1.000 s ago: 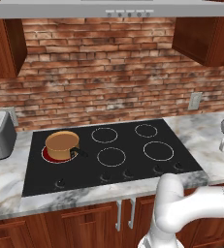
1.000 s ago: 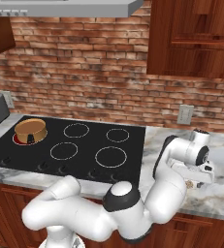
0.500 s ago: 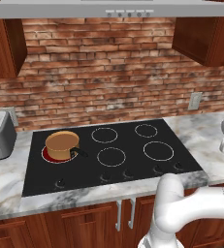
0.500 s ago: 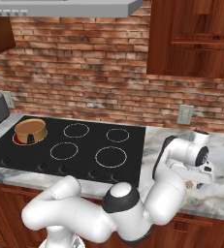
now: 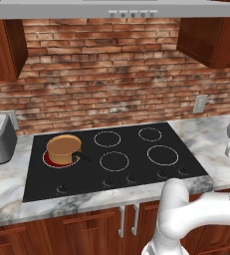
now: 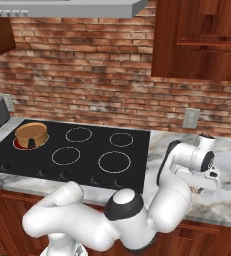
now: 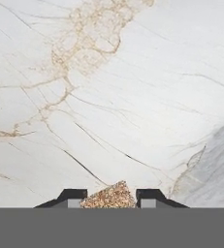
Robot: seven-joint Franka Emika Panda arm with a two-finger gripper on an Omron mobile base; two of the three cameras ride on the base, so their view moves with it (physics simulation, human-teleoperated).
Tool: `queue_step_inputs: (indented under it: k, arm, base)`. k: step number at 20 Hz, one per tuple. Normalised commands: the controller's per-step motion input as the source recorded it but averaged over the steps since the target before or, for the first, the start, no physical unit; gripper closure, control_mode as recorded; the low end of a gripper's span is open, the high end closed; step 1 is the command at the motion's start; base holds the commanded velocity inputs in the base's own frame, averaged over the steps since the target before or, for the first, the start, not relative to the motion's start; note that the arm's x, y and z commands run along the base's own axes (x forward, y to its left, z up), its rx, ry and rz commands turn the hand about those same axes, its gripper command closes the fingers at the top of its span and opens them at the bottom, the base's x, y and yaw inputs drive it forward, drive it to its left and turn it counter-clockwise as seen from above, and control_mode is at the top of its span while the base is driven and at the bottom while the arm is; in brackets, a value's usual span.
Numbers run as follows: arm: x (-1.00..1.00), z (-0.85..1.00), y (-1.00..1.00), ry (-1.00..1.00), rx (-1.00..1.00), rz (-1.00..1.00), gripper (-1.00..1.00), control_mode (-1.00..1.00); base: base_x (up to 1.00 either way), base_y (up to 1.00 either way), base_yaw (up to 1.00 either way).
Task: Pick up the sugar cube(s) and place them in the saucepan with hot chocolate.
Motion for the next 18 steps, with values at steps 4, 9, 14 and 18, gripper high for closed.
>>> queue_step_inputs:
  k: [4, 9, 14, 18]
  arm:
    - [-0.07, -0.01, 0.00, -0.01, 0.00, 0.00, 1.00, -1.00]
    - [-0.47, 0.30, 0.06, -0.18, 0.00, 0.00, 1.00, -1.00]
    - [-0.58, 0.66, 0.38, -0.37, 0.00, 0.00, 1.00, -1.00]
    - [-0.48, 0.76, 0.74, -0.38, 0.00, 0.02, 1.00, -1.00]
  base:
    - [0.00, 0.00, 0.00]
    - [0.00, 0.00, 0.00]
    - [0.00, 0.00, 0.00]
    - [0.00, 0.00, 0.00]
